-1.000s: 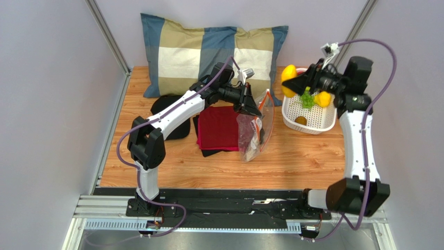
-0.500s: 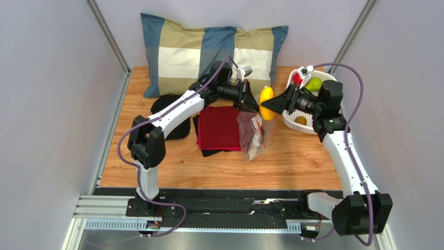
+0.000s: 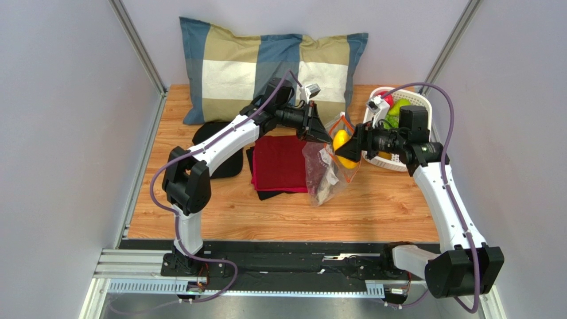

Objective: Place the food in the zip-top bag and seal the zipper
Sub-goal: Place the fake fruit in the zipper food storage bag.

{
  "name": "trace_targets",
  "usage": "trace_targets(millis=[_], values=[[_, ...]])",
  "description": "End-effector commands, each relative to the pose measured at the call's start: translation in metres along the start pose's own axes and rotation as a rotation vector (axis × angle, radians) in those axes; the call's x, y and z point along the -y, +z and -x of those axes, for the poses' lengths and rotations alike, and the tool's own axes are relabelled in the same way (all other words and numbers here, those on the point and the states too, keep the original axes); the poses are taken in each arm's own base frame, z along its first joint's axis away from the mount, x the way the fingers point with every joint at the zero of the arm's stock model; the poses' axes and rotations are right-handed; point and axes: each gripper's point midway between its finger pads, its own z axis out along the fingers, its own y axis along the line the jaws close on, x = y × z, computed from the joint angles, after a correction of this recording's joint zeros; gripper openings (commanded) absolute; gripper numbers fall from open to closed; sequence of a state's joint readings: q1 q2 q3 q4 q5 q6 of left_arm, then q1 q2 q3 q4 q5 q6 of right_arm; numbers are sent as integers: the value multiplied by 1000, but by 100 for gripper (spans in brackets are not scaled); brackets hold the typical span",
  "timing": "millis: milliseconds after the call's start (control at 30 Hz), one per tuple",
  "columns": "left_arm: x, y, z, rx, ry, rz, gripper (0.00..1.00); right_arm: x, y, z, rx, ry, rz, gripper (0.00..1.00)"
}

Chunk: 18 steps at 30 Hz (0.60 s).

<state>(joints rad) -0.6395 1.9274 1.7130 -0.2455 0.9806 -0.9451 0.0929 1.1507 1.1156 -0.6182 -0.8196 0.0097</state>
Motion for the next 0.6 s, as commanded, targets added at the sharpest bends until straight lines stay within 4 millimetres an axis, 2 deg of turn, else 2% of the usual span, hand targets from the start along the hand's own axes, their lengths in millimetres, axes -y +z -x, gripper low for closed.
trace_targets(millis=[0, 33, 200, 300, 333, 367, 400, 433, 467, 533, 567], values=[[24, -5, 1, 6, 62, -48, 0, -1, -8, -7, -117, -54, -29, 85], [24, -5, 1, 5, 62, -47, 0, -3, -8, -6, -128, -32, -17, 89], [22, -5, 0, 2, 60, -40, 0, -18, -17, 36, -39, -41, 2, 94], [21, -6, -1, 0, 60, -38, 0, -4, -26, 62, 14, -44, -34, 94], [20, -6, -1, 1, 62, -37, 0, 13, -25, 68, 21, -27, -68, 94], [20, -5, -1, 3, 63, -34, 0, 32, -32, 76, 44, -9, -119, 94], [20, -6, 0, 6, 62, -31, 0, 42, -37, 87, 64, -24, -149, 93], [19, -5, 0, 5, 68, -29, 0, 65, -45, 92, 75, -17, -208, 92], [19, -5, 1, 10, 69, -26, 0, 89, -42, 92, 58, -5, -244, 92], [19, -5, 2, 14, 73, -23, 0, 131, -50, 99, 45, -53, -365, 91], [19, -5, 1, 15, 75, -22, 0, 166, -50, 91, 10, -21, -418, 91]])
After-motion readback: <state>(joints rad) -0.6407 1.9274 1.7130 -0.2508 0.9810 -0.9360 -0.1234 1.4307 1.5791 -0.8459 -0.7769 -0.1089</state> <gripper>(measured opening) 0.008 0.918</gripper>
